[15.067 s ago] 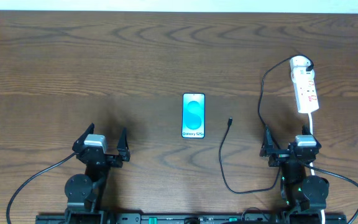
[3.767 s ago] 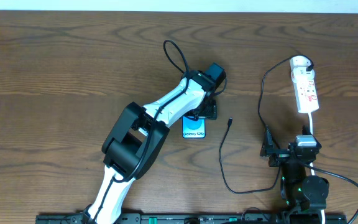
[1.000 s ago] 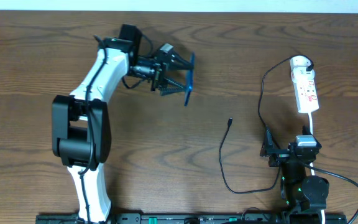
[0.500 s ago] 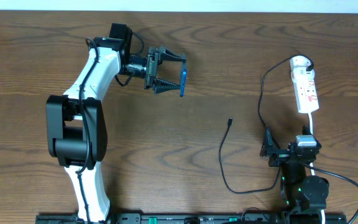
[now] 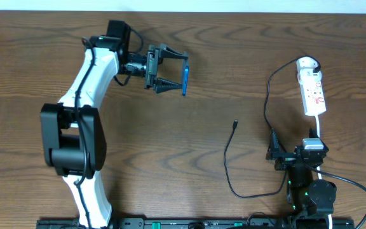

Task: Plug charger to phone and switch on socket
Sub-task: 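Lift the phone with the left gripper and raise it upright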

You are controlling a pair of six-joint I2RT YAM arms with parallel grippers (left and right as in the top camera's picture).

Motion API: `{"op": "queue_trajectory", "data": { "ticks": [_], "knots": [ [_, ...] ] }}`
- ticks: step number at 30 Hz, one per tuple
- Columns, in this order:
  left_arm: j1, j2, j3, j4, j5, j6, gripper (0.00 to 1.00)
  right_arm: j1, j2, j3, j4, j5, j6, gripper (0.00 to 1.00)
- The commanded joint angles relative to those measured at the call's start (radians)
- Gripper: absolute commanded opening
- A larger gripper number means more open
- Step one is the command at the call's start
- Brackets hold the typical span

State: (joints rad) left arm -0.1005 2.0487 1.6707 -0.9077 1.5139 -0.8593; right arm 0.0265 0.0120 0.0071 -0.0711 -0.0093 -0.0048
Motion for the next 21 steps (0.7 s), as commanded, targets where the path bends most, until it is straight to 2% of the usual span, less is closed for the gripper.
{"op": "queue_trajectory", "data": {
  "ticks": [1, 12, 21],
  "knots": [
    [0.024, -0.081, 0.016, 0.0, 0.059, -0.029, 0.71, 0.005, -0.006, -0.002, -0.005, 0.003, 0.011, 0.99],
    [0.035, -0.203, 0.016, 0.001, 0.059, -0.069, 0.72, 0.005, -0.006, -0.002, -0.005, 0.003, 0.011, 0.99],
    [0.035, -0.217, 0.016, 0.001, 0.059, -0.12, 0.71, 0.005, -0.006, -0.002, -0.004, 0.014, -0.034, 0.99]
  ]
}}
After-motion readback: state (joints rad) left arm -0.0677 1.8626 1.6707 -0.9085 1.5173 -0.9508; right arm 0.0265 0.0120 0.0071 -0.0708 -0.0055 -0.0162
